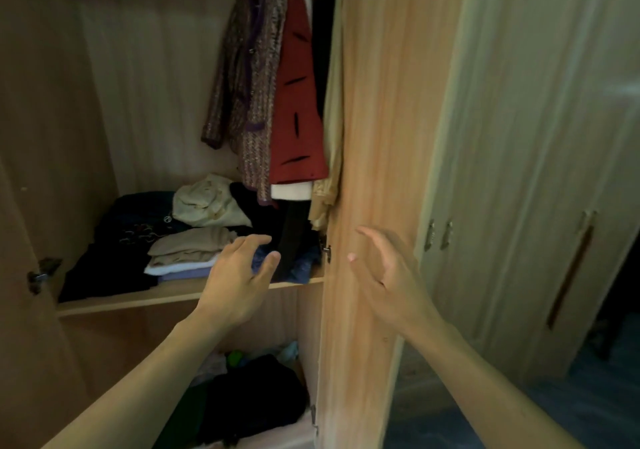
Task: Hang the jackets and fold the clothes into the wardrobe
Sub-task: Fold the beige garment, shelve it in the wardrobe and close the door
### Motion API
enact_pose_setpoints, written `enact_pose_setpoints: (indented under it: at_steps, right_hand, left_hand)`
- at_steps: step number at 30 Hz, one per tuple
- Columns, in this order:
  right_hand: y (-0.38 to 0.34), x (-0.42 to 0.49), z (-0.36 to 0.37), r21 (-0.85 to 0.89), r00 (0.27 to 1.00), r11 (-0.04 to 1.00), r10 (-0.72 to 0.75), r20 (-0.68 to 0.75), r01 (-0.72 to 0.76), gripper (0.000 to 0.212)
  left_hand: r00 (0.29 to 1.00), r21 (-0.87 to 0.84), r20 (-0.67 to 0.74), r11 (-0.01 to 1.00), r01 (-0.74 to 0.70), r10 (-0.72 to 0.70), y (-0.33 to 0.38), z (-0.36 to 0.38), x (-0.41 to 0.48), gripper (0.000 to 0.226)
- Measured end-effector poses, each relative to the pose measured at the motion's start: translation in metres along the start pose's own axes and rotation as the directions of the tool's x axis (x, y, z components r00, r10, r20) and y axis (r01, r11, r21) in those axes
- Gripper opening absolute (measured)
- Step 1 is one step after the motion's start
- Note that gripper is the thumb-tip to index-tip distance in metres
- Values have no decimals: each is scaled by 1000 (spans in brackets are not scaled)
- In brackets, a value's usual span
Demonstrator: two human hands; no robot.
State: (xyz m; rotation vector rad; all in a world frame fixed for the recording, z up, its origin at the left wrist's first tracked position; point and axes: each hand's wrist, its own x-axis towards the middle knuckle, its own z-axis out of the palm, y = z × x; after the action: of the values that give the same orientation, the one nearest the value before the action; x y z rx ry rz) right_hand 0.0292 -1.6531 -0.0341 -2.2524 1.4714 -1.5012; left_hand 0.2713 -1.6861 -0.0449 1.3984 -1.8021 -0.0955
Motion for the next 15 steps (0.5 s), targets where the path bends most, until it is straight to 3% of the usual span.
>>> enact_pose_setpoints:
  at_steps: [3,6,9,12,15]
  right_hand:
    - [17,1,-31,4,999,1000,21,-29,-21,45]
    - [32,5,-59,-101,994,995,-33,-107,23,50]
    - [41,18,-74,-151,987,987,34,-157,-58,68]
    - [48,38,-80,-91,982,978,187,-36,-189,85]
    - [52,53,-76,-18,974,977,215,65,-214,80]
  left_hand:
    - [998,13,30,999,-49,48,31,19,12,41]
    - [997,0,35,997,-75,75,58,36,23,41]
    - [991,-1,56,992,-123,123,73,46,28,42]
    - [992,-19,37,992,-122,123,79,48,32,43]
    - [993,-20,26,993,-117,118,77,44,37,42]
